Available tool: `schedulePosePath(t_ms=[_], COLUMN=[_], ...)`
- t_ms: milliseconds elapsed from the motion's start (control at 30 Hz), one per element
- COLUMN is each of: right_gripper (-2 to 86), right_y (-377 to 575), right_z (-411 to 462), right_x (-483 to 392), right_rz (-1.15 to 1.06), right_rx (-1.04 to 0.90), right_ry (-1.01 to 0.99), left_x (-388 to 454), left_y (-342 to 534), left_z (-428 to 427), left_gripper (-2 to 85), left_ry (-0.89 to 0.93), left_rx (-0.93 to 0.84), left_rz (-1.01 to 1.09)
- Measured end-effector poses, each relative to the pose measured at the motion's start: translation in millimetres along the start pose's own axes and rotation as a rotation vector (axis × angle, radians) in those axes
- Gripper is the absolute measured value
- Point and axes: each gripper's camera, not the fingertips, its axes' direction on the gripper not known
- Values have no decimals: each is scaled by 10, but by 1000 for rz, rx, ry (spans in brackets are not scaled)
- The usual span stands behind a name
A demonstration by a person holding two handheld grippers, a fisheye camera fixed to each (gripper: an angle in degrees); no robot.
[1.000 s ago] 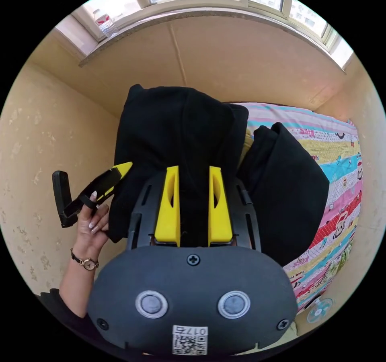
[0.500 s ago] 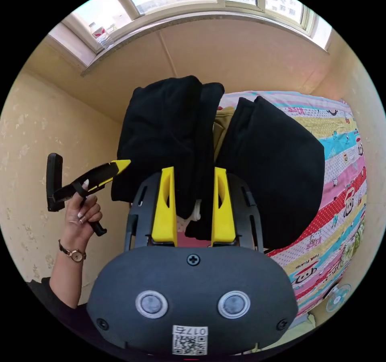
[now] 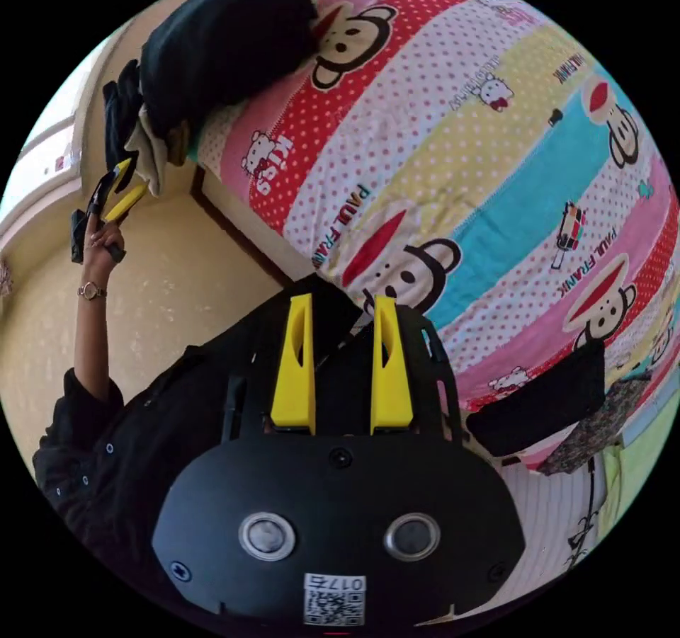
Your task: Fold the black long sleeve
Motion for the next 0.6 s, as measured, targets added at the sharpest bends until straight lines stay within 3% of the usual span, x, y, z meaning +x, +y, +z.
schedulePosePath(t_ms=[200, 267, 333, 467, 600], right_gripper=[131, 132, 134, 136, 136], right_y=[1229, 1649, 2119, 3172, 3894], right_z=[376, 555, 681, 821, 906], right_x=[1441, 1830, 2158, 2752, 3311], right_rz=[297, 402, 503, 621, 710], right_rx=[-15, -38, -38, 81, 273], right_ry=[85, 87, 79, -46, -133], left_x=[247, 173, 60, -160, -336], left_y=[715, 1235, 1572, 2207, 2639], left_z=[1360, 1901, 2098, 2095, 2018], left_gripper=[173, 172, 174, 169, 166], left_ry=[-187, -348, -503, -689, -712], left_rx=[-377, -623, -746, -800, -790], left_rz=[57, 77, 81, 89, -49])
